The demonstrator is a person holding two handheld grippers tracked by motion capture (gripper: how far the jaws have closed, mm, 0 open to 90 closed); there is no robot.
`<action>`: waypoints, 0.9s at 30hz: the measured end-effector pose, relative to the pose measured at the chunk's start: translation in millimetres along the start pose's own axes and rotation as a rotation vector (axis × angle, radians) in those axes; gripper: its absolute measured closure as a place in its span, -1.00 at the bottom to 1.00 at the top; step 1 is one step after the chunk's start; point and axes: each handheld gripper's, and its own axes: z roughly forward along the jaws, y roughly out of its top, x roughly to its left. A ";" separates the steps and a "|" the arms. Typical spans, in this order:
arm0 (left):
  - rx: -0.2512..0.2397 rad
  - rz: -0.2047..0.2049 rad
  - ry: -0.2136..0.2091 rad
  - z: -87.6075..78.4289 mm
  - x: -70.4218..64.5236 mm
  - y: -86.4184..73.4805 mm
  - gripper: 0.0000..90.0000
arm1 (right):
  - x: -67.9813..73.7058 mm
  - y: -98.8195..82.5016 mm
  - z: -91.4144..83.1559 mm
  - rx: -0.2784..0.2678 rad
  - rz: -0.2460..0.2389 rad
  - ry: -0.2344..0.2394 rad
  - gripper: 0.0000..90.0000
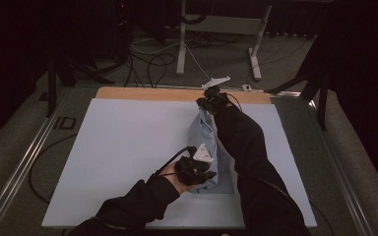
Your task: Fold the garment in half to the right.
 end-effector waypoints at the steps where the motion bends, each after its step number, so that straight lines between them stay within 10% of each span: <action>1: 0.012 0.001 -0.001 3.1 -0.2 0.5 0.90 | -0.2 -0.8 0.5 -0.001 0.005 0.002 0.88; 27: 0.052 -0.063 0.028 52.1 -3.5 -0.6 0.90 | -26.5 -44.1 28.0 -0.035 0.048 0.114 0.87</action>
